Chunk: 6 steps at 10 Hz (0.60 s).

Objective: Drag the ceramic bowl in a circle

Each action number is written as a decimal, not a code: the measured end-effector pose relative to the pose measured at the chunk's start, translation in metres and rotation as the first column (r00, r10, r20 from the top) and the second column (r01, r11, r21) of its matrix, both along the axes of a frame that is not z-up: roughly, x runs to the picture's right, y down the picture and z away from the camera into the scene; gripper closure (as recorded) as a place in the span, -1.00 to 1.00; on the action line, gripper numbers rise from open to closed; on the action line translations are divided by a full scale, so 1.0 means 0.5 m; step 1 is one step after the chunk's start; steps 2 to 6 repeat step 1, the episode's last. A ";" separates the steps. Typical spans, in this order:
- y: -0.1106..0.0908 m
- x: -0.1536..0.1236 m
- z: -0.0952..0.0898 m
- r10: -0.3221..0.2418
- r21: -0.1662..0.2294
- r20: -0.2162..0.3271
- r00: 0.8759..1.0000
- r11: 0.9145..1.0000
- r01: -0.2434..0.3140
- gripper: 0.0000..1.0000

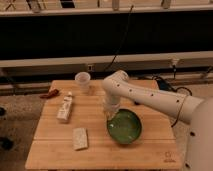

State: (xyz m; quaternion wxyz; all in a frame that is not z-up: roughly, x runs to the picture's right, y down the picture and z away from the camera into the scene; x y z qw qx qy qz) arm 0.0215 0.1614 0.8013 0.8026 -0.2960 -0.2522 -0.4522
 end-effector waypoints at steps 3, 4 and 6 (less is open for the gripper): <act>-0.006 0.014 0.000 0.019 0.004 -0.018 1.000 1.000 -0.019 1.00; -0.006 0.014 0.000 0.019 0.004 -0.018 1.000 1.000 -0.019 1.00; -0.006 0.014 0.000 0.019 0.004 -0.018 1.000 1.000 -0.019 1.00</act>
